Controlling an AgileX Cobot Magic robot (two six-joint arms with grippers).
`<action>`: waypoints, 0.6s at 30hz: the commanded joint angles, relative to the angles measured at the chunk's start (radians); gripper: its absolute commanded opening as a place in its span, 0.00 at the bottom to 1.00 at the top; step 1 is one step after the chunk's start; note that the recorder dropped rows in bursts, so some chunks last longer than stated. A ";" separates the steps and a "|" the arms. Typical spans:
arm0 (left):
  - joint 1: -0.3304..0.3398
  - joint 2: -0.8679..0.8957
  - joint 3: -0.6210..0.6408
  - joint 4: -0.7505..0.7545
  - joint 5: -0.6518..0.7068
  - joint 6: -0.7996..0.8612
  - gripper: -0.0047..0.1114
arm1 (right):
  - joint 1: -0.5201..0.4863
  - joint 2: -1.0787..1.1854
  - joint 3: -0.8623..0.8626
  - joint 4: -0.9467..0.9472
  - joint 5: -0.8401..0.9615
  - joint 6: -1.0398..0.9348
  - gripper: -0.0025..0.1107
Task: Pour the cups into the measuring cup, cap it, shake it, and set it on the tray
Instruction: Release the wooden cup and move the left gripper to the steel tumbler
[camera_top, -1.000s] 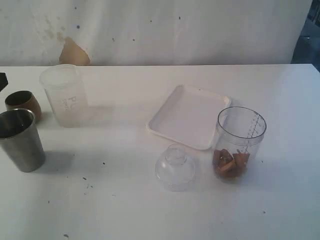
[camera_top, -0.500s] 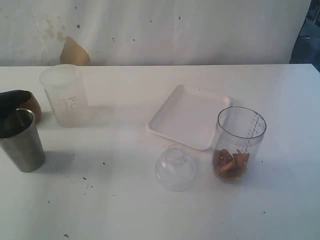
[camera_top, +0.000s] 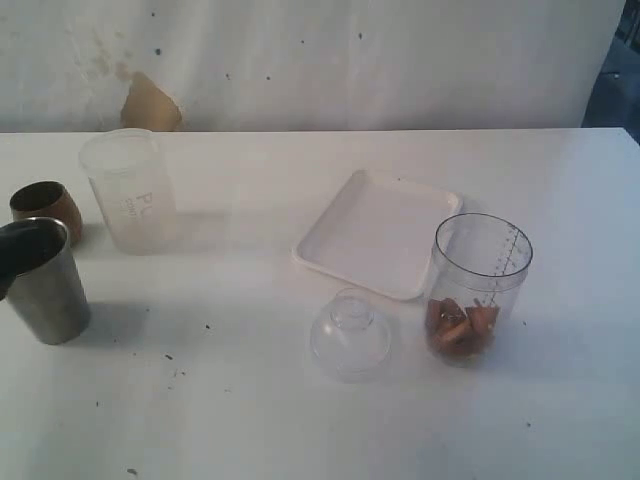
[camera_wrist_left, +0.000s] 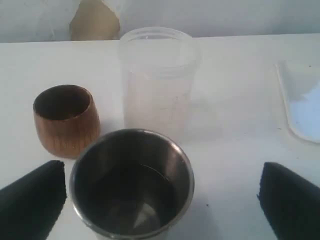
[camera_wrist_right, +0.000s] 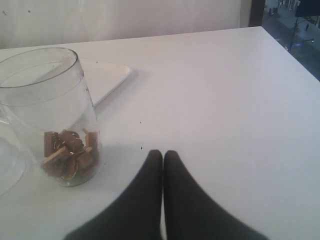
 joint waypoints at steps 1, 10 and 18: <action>-0.005 0.043 0.010 -0.033 -0.005 0.020 0.95 | 0.005 -0.005 0.001 0.000 -0.002 0.001 0.02; -0.005 0.237 0.010 -0.093 -0.049 0.092 0.95 | 0.005 -0.005 0.001 0.000 -0.002 0.001 0.02; -0.005 0.350 0.010 -0.232 -0.074 0.228 0.95 | 0.005 -0.005 0.001 0.000 -0.002 0.001 0.02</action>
